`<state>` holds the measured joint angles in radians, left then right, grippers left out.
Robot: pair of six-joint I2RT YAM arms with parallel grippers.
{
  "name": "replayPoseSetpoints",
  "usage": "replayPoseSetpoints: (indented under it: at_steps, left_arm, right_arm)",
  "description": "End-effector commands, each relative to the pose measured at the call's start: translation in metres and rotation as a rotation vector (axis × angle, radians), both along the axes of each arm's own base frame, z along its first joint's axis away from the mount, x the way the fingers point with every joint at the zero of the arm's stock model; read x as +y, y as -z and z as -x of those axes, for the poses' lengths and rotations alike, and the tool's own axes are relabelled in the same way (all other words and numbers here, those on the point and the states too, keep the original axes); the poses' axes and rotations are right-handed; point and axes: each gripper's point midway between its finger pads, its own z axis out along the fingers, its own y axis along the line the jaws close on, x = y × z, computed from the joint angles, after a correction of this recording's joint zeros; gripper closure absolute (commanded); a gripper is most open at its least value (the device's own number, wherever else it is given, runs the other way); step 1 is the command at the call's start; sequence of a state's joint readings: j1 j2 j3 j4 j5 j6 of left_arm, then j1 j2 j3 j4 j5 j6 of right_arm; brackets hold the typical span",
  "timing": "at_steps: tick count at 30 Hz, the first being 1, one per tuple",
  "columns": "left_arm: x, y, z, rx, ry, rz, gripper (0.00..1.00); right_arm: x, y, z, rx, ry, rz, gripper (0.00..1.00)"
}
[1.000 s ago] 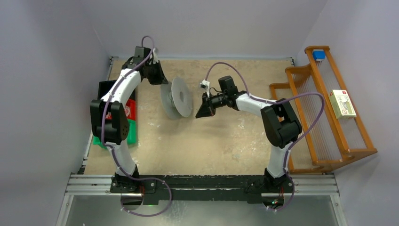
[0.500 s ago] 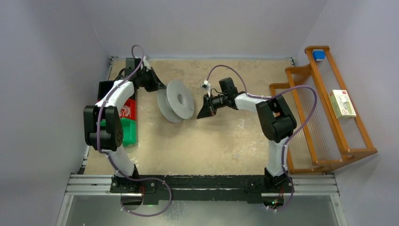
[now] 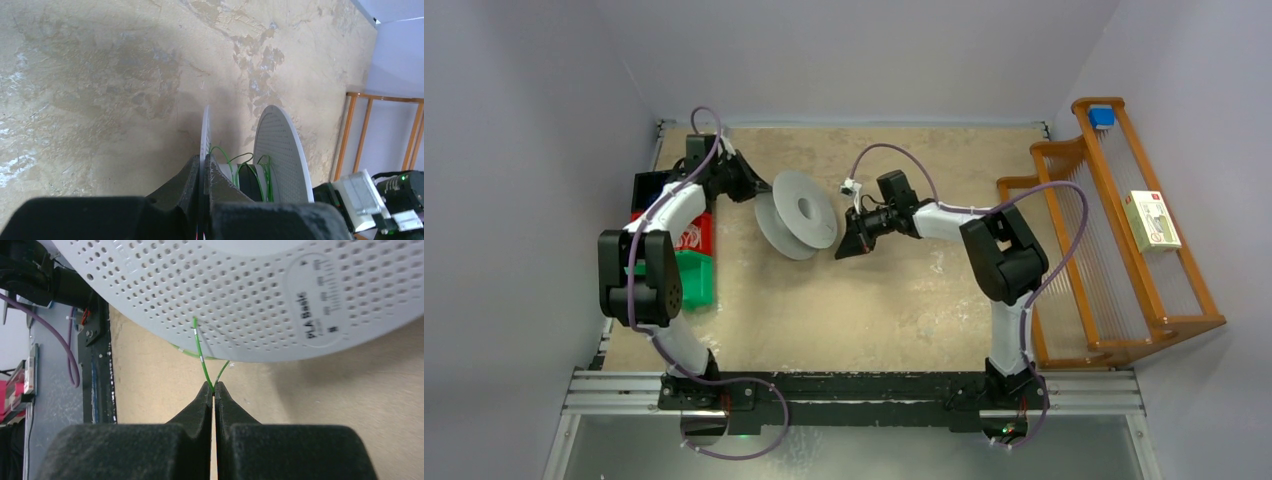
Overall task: Wrap the cables
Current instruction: Wrap the cable around the cable reel, then place the cable reel at the center of the board.
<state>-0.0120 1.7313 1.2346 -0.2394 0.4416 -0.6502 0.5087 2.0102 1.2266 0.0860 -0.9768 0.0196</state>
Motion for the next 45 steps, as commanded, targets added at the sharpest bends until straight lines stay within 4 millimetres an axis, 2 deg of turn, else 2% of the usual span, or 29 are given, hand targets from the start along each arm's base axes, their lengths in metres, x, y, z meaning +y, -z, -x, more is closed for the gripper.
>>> replayPoseSetpoints:
  at_steps: [1,2,4,7,10,13,16,22,31,36,45]
  left_arm:
    - [0.014,-0.024,-0.010,-0.083,-0.077,-0.007,1.00]
    - [0.026,-0.024,-0.011,-0.081,-0.107,-0.005,1.00]
    - [0.035,-0.021,-0.011,-0.071,-0.134,0.005,1.00]
    - [0.044,-0.014,-0.009,-0.052,-0.156,0.012,1.00]
    - [0.047,-0.009,-0.007,-0.040,-0.161,0.021,1.00]
    - [0.048,-0.006,-0.007,-0.033,-0.166,0.023,1.00]
    - [0.048,-0.003,-0.006,-0.023,-0.162,0.044,1.00]
    - [0.047,0.001,-0.005,-0.020,-0.144,0.113,1.00]
    - [0.040,0.002,-0.001,-0.032,-0.101,0.139,1.00]
    - [0.040,0.005,0.000,-0.028,-0.100,0.139,1.00]
    - [0.037,0.010,0.002,-0.041,-0.070,0.134,1.00]
  right_arm:
    - [0.007,-0.018,0.001,-0.040,-0.024,-0.019,1.00]
    - [0.006,-0.018,0.002,-0.040,-0.023,-0.019,1.00]
    - [0.005,-0.023,0.006,-0.042,-0.029,-0.042,1.00]
    - [0.005,-0.038,0.011,-0.072,-0.059,-0.090,1.00]
    - [0.006,-0.042,0.002,-0.162,-0.040,-0.071,1.00]
    - [0.006,-0.028,0.000,-0.172,-0.031,-0.023,1.00]
    - [0.004,-0.007,-0.009,-0.156,0.016,0.049,1.00]
    - [0.002,0.019,-0.024,-0.092,0.092,0.128,1.00]
    - [0.004,0.035,-0.048,0.012,0.112,0.123,1.00]
    - [0.014,0.036,-0.044,0.080,0.057,0.078,1.00]
    - [0.025,0.036,-0.048,0.182,0.022,0.019,1.00]
